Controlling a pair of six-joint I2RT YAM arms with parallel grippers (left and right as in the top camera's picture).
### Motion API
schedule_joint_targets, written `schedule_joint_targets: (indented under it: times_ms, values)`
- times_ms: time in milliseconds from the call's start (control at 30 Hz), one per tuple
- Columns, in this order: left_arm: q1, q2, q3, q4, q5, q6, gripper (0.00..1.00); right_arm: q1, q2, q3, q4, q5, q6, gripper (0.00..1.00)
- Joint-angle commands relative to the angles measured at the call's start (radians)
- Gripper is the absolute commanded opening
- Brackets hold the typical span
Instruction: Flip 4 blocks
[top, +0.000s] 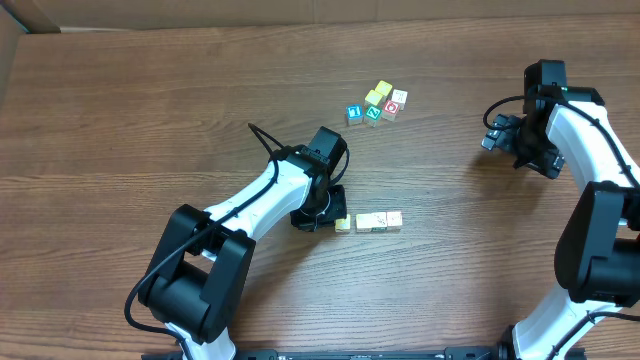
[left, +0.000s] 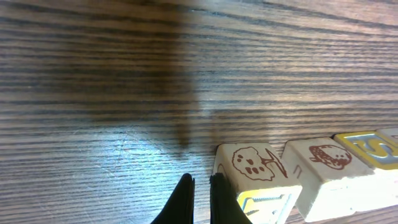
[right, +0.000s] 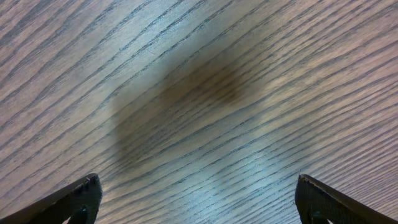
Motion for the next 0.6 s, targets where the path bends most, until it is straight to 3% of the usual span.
schedule_joint_targets:
  times_ms: [0,567]
  values:
    - [-0.013,0.013,-0.008,0.011,0.021,-0.017,0.04,0.003,-0.026,0.019,0.002,0.011,-0.004,1.0]
    - [-0.026,0.013,-0.008,0.039,0.051,-0.036,0.04,0.003,-0.026,0.019,0.002,0.011,-0.004,1.0]
